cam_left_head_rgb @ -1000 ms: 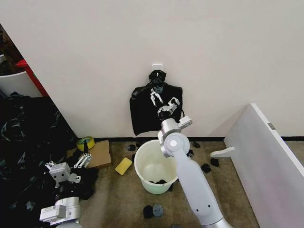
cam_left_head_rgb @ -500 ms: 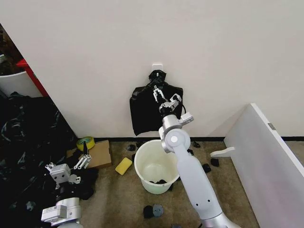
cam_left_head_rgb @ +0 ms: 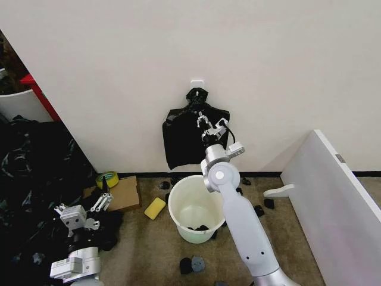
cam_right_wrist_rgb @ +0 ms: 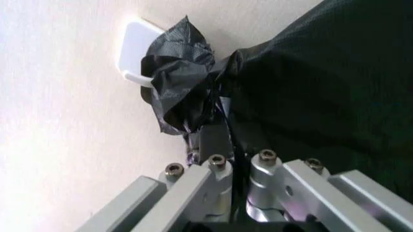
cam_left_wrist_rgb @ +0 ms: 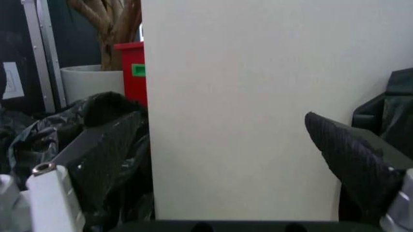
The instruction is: Place the garbage bag over the trash bin.
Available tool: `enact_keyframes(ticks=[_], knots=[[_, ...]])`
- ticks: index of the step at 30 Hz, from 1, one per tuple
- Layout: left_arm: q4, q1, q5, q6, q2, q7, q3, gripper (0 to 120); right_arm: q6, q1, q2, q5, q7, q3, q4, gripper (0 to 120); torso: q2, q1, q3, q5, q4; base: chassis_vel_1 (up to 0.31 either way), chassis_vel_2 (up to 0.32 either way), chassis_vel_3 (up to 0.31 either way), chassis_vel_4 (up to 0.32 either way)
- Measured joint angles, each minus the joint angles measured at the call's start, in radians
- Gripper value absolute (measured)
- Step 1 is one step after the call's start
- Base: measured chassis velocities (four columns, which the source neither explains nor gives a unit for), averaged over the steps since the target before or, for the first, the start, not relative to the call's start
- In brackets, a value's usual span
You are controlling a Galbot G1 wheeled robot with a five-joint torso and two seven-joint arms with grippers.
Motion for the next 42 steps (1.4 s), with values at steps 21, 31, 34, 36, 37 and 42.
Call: enact_keyframes(ticks=[21, 31, 34, 36, 37, 42], knots=[[0.017, 0.005, 0.025, -0.013, -0.002, -0.003, 0.013, 100, 0.024, -0.156, -0.032, -0.039, -0.071, -0.036, 0.107, 0, 0.0, 0.0, 0.0, 0.0, 0.0, 0.0, 0.0, 0.0, 0.0], [0.017, 0.004, 0.027, -0.013, -0.009, -0.004, 0.012, 100, 0.035, -0.23, -0.088, -0.054, -0.068, -0.069, 0.187, 0, 0.0, 0.0, 0.0, 0.0002, 0.0001, 0.0, 0.0, 0.0, 0.0], [0.012, 0.003, 0.027, -0.013, -0.012, -0.004, 0.012, 100, 0.049, -0.301, -0.15, -0.087, -0.083, -0.102, 0.255, 0, 0.0, 0.0, 0.0, 0.0001, 0.0, 0.0, 0.0, 0.0, 0.0], [0.011, 0.002, 0.027, -0.013, -0.014, -0.004, 0.012, 100, 0.054, -0.327, -0.171, -0.1, -0.092, -0.112, 0.277, 0, 0.0, 0.0, 0.0, 0.0002, 0.0001, 0.0, 0.0, 0.0, 0.0], [0.009, 0.002, 0.027, -0.013, -0.015, -0.004, 0.012, 100, 0.058, -0.349, -0.187, -0.112, -0.098, -0.118, 0.292, 0, 0.0, 0.0, 0.0, -0.0001, -0.0002, 0.0, 0.0, 0.0, 0.0], [0.001, -0.008, 0.022, -0.013, -0.018, -0.004, 0.009, 100, 0.092, -0.434, -0.239, -0.212, -0.143, -0.14, 0.311, 0, 0.0, 0.0, 0.0, 0.0001, 0.0, 0.0, 0.0, 0.0, 0.0]])
